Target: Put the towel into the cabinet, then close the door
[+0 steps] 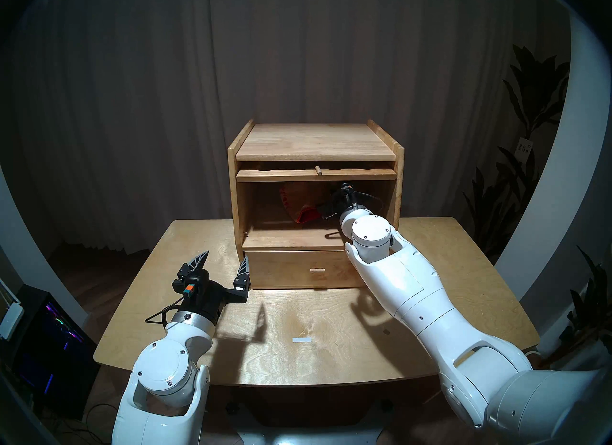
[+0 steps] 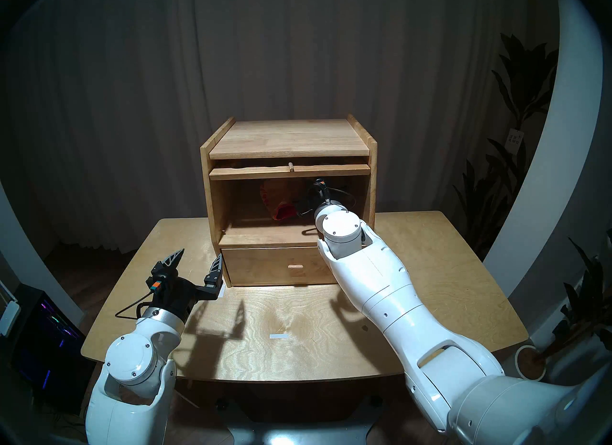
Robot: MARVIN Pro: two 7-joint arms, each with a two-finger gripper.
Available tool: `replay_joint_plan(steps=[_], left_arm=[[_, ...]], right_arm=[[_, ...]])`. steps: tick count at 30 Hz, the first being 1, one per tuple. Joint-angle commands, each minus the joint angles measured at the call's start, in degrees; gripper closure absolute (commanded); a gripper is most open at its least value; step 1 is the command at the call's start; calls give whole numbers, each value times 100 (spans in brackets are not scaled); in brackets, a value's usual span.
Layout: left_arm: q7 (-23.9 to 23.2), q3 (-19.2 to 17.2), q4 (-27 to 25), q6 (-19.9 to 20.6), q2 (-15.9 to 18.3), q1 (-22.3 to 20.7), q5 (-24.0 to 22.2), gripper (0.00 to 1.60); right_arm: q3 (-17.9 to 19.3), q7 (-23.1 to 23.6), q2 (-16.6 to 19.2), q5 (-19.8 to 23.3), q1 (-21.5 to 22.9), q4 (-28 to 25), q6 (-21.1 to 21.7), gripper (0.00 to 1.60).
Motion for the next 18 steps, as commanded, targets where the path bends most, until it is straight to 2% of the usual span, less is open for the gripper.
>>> replay_joint_plan(steps=[1,2,3,5,9,11,18], left_arm=[[14,-8,-137,-24,-5,-9,5,0],[14,-8,-137,-24,-5,-9,5,0],[13,-8,-136,-24,-5,-9,4,0],[12,-8,-133,-25,-5,-11,4,0],[11,-8,-127,-27,-4,-15,3,0],[10,-8,-125,-27,-4,-16,2,0],[9,-8,-120,-28,-3,-19,2,0]], right_arm=[[-11,-43,-72,-62,110,-200,-353,160],[-11,-43,-72,-62,110,-200,-353,160],[-31,-57,16,-90,-2,-471,-270,4],[-49,-39,84,-102,-130,-621,-385,0],[-116,4,184,-102,-374,-766,-376,0],[-201,18,342,-168,-606,-977,-340,0],[-53,-114,644,-102,-1070,-1556,-254,0]])
